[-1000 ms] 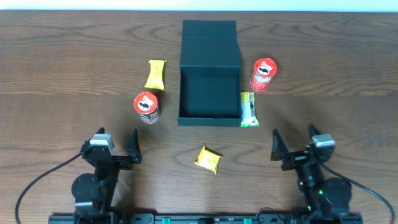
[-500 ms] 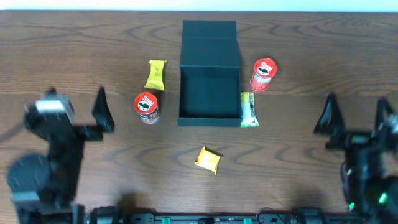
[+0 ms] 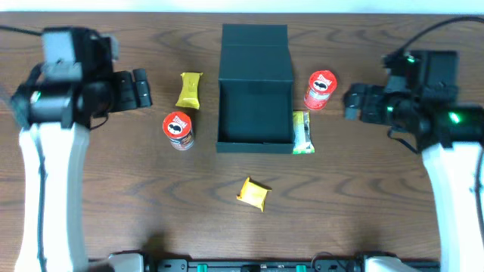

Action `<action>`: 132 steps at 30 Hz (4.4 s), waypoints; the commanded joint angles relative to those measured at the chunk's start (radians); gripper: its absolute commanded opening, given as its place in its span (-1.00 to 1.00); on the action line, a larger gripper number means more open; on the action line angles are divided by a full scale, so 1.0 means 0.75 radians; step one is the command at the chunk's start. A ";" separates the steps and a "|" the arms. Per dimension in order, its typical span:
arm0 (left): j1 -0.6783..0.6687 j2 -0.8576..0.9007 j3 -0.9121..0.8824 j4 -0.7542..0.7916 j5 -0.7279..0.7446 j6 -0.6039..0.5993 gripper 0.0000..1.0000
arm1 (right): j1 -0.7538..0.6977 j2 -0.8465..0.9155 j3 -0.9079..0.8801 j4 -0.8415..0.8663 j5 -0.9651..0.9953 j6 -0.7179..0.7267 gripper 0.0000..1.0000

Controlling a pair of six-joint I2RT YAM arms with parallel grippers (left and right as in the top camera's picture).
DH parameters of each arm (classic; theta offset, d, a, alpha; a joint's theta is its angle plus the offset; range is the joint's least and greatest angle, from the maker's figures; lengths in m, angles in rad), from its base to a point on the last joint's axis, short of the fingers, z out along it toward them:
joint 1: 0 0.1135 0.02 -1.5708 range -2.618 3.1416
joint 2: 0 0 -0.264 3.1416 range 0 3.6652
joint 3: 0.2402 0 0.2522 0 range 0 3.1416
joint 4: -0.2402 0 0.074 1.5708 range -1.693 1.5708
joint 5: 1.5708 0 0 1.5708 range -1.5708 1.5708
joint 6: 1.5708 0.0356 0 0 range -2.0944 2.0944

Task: Pack container
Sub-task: 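Grasp the left red Pringles can with the left gripper, then carry the Pringles can with the left gripper into the black box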

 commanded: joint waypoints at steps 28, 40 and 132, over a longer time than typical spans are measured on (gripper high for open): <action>-0.328 0.499 -0.180 0.107 -0.188 -0.008 0.91 | 0.007 0.211 0.006 -0.176 0.235 0.301 0.98; -0.329 0.499 -0.299 0.200 -0.166 -0.045 0.93 | 0.007 0.211 0.006 -0.177 0.221 0.301 0.99; -0.499 0.519 -0.470 1.081 0.838 -0.749 0.50 | 0.008 0.211 0.006 -0.165 0.221 0.301 0.98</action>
